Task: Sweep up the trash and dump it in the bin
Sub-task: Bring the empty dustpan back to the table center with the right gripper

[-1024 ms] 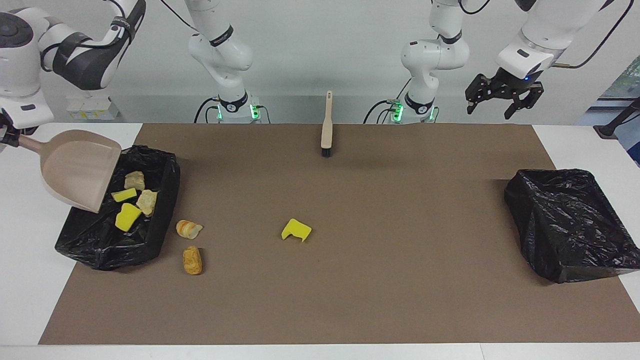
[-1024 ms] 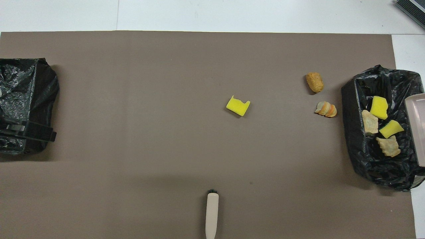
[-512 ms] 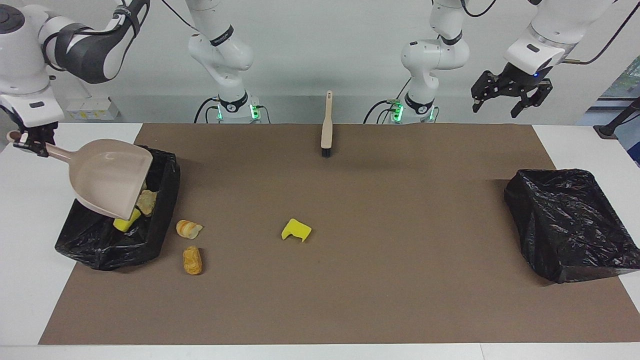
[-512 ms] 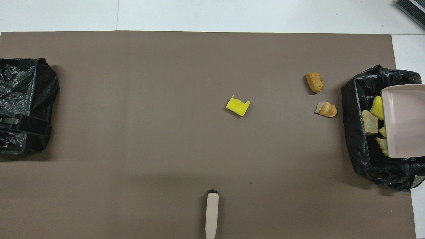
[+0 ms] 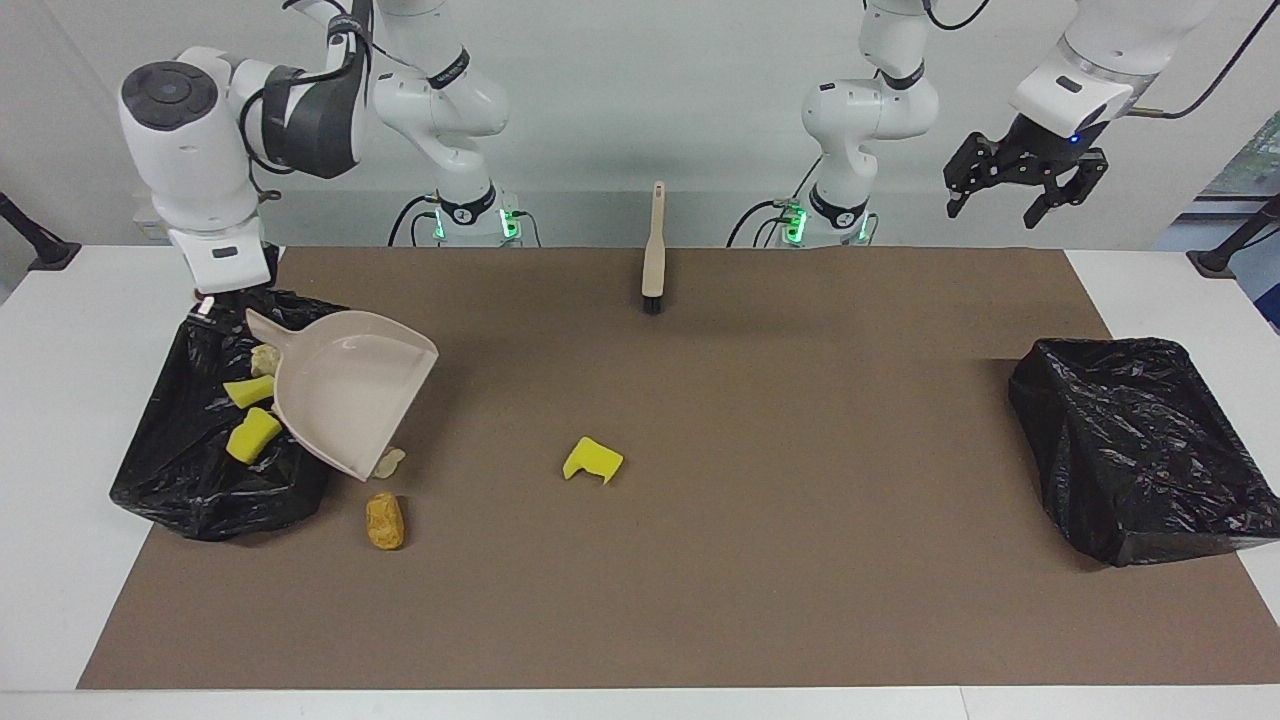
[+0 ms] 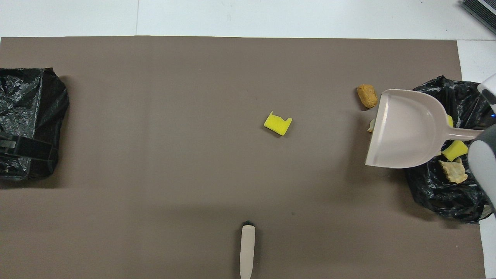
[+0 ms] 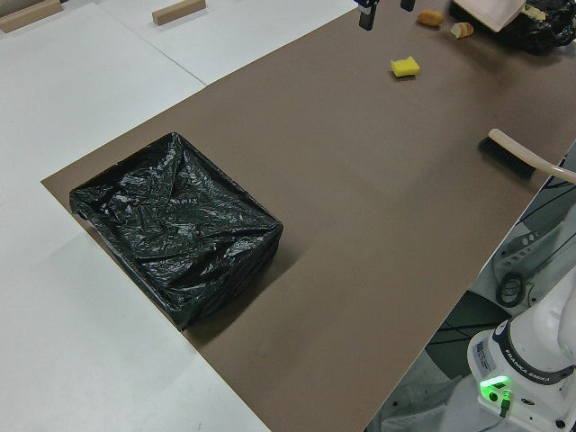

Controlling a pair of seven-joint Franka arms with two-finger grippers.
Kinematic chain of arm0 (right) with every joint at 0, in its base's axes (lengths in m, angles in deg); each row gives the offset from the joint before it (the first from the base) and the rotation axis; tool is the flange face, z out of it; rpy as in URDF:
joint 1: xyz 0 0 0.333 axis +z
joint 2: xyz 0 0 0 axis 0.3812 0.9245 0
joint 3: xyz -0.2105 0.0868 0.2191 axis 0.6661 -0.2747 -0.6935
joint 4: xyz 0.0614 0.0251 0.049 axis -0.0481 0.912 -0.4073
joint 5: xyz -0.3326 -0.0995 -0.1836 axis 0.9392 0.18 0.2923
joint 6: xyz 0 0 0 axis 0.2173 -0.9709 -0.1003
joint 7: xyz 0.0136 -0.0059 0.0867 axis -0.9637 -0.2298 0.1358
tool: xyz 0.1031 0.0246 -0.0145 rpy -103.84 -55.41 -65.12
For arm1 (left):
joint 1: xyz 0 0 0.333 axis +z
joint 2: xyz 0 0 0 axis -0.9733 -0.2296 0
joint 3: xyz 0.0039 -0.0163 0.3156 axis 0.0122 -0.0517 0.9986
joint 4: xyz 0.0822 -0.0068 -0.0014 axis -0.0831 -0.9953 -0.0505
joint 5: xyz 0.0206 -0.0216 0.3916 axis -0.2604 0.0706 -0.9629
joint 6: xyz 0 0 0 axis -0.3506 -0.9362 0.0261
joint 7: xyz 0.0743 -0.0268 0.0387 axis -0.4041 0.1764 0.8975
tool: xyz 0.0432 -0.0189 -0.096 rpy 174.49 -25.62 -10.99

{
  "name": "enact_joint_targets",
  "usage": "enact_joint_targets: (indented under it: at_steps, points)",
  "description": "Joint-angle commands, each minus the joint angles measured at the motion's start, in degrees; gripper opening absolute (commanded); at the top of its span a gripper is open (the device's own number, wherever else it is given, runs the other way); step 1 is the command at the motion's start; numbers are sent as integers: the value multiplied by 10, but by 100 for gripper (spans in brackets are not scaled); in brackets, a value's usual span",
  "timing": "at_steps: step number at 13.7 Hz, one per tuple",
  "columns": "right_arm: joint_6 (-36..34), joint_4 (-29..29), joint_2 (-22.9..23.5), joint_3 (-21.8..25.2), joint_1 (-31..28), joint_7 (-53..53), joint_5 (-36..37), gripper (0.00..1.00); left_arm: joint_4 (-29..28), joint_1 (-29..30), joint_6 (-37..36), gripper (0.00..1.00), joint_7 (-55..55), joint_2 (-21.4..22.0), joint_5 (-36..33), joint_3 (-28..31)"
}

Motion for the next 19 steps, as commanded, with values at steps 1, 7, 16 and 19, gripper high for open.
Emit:
enact_joint_targets:
  at_steps: [1,7,16,19]
  points:
    - [3,53,-24,2,40,-120,-25,0,7,11,-9,100,-3,1,-8,-5]
    - [2,71,-16,2,161,-433,-86,0,8,11,-8,100,-3,1,-8,-4]
    - [58,58,3,2,354,-884,-154,0,6,3,-4,100,0,1,-7,-5]
    - [77,19,48,2,414,-958,-174,0,-10,8,12,100,-8,9,-6,-5]
